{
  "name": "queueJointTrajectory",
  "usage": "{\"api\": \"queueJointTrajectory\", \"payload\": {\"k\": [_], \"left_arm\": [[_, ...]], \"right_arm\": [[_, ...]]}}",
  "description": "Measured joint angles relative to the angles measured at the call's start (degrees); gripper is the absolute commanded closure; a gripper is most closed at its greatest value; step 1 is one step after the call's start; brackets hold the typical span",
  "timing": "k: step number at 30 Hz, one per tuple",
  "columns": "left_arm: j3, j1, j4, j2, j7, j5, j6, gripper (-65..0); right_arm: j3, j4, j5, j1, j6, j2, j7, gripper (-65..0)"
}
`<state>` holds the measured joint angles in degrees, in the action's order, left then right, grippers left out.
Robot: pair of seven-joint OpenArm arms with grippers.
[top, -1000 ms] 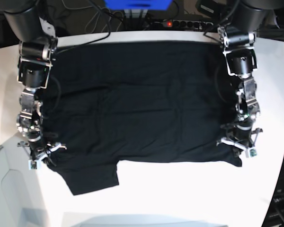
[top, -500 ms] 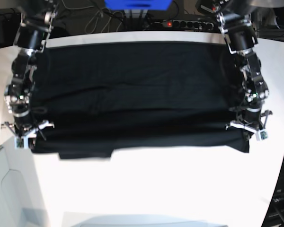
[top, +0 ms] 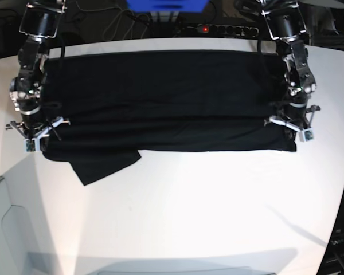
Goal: Fold the T-shirt properly
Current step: 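Fold the hem up over the shirt toward the collar edge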
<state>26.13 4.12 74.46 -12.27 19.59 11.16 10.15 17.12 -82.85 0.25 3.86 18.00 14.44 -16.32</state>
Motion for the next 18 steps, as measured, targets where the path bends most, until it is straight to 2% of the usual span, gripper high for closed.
{"api": "queueJointTrajectory", "payload": {"k": [2, 6, 8, 13, 18], "left_arm": [[0.0, 0.5, 0.2, -0.1, -0.1, 0.0, 0.0, -7.0], [0.0, 2.8, 2.2, -0.1, 0.0, 0.0, -0.2, -26.0], [0.0, 4.3, 5.4, -0.1, -0.1, 0.1, -0.4, -31.5], [4.6, 3.7, 10.7, 1.0, -0.6, 1.2, 0.2, -33.0], [6.7, -1.3, 5.0, 0.2, 0.0, 1.0, -0.6, -33.0]], "right_arm": [[0.0, 0.0, 0.0, 0.0, 0.0, 0.0, 0.0, 0.0], [0.0, 0.0, 0.0, 0.0, 0.0, 0.0, 0.0, 0.0], [0.0, 0.0, 0.0, 0.0, 0.0, 0.0, 0.0, 0.0], [0.0, 0.0, 0.0, 0.0, 0.0, 0.0, 0.0, 0.0], [0.0, 0.0, 0.0, 0.0, 0.0, 0.0, -0.2, 0.0]]}}
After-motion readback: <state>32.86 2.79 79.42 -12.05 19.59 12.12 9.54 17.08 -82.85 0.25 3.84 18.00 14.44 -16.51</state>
